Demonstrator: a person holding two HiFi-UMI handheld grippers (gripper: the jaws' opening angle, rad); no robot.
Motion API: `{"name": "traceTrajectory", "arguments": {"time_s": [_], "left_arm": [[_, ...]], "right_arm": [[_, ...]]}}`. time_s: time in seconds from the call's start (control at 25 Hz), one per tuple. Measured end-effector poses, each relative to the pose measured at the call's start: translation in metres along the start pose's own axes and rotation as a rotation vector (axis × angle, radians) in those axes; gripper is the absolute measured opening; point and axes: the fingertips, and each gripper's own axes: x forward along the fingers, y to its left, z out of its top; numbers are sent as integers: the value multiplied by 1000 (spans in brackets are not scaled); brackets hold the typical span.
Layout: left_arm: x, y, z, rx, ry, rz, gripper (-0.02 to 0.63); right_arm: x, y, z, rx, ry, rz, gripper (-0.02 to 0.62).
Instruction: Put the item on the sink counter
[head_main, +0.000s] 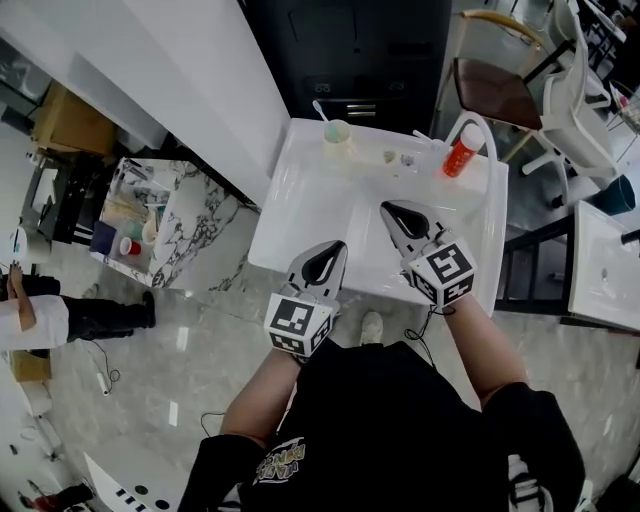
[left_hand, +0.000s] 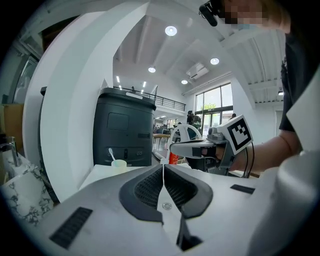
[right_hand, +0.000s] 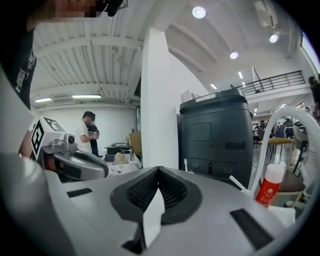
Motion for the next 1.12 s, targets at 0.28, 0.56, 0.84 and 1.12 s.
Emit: {"name": "traceTrajectory", "arguments": {"time_s": [0.28,0.56,0.84,1.12], "left_arm": [[-24,3,4,7,-11,-4,20],[-49,16,4,14,-18,-55,20],[-78,25,-2,17,-17,-121,20],[-105,35,-14,11,-3,-170,20]], "right_arm": [[-11,31,1,15,-5,-6,54],[-10,67,3,71,-21,-56,54],[-9,103,2,97,-27,-127,54],[-7,138,-5,118,-16,-180,54]]}}
